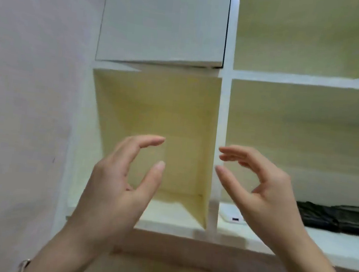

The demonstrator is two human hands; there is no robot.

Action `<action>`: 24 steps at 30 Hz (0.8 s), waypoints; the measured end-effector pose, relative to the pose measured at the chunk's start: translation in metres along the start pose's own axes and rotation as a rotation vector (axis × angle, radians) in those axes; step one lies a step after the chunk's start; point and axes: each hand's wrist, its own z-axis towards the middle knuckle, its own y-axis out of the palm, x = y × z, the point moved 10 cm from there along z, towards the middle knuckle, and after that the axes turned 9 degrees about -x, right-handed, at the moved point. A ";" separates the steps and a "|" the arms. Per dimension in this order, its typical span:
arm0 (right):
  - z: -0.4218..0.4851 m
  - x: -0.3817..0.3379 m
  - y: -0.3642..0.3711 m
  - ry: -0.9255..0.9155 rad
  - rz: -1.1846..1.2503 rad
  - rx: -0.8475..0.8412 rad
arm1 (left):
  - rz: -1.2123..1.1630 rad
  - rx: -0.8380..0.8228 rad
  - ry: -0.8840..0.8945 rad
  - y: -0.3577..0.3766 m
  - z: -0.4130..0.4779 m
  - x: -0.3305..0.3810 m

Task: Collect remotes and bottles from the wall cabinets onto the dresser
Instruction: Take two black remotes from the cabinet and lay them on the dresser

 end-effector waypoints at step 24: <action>0.203 -0.021 -0.042 0.180 0.946 0.190 | 0.698 -0.122 0.076 -0.003 0.195 0.019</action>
